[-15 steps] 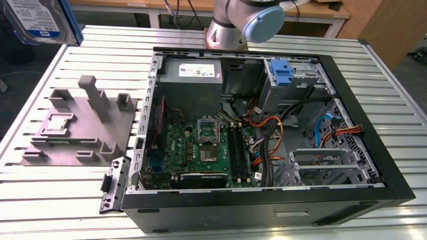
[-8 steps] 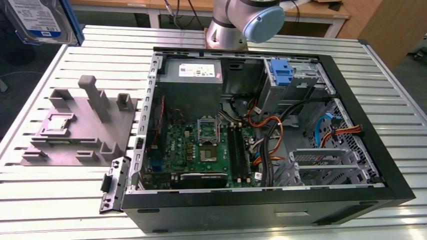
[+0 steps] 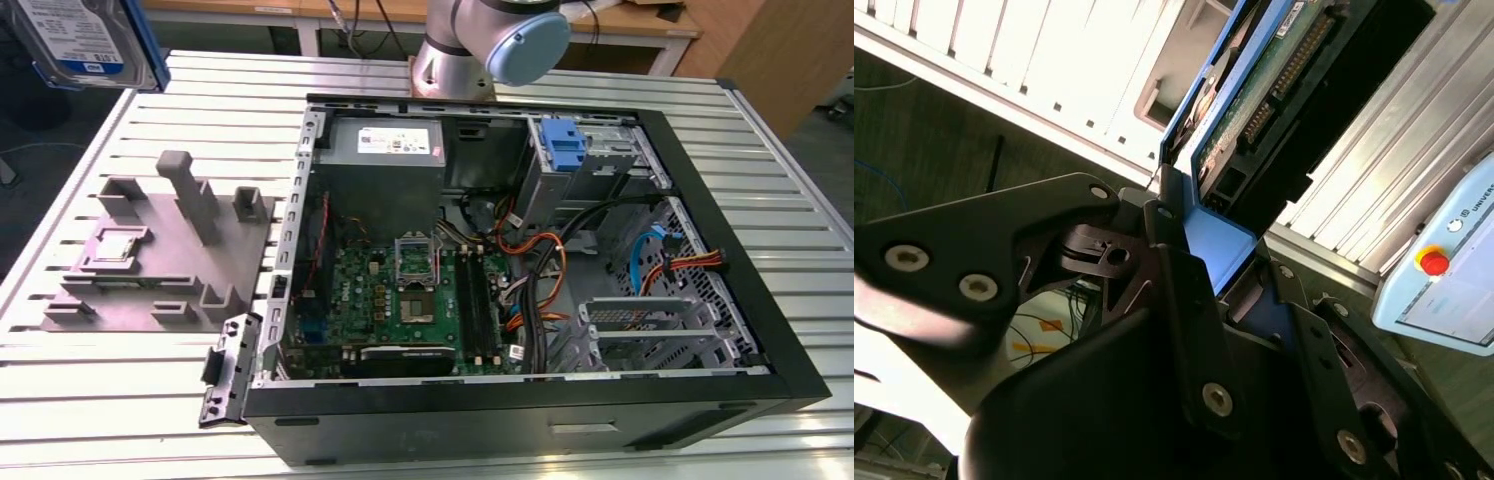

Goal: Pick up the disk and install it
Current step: 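Pick up the disk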

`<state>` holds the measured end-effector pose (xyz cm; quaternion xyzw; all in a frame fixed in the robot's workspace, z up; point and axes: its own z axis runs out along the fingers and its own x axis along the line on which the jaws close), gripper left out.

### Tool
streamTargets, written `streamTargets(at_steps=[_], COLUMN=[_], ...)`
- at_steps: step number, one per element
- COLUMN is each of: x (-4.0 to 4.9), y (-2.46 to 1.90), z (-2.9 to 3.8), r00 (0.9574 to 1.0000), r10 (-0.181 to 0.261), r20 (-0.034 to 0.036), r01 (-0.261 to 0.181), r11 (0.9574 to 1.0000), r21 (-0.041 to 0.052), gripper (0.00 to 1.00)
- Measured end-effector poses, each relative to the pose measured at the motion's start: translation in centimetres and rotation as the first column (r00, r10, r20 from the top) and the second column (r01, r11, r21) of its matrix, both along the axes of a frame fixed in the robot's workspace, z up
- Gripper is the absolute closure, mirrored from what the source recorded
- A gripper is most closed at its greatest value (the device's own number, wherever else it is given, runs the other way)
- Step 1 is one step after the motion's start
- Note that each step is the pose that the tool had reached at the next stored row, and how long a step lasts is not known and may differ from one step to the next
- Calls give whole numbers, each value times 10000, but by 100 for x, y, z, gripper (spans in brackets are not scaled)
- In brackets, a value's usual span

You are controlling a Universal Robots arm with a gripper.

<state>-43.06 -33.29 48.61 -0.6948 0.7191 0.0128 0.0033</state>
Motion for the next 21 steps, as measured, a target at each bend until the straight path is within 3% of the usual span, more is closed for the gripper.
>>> streamTargets(at_steps=[10,12,21], x=[66,135,144], y=[0,0,0], z=[0,0,0], r00=[10000,10000,10000], r10=[0,0,0], r20=[0,0,1], r01=[0,0,0], r11=[10000,10000,10000], r21=[0,0,0], gripper=[63,63,63])
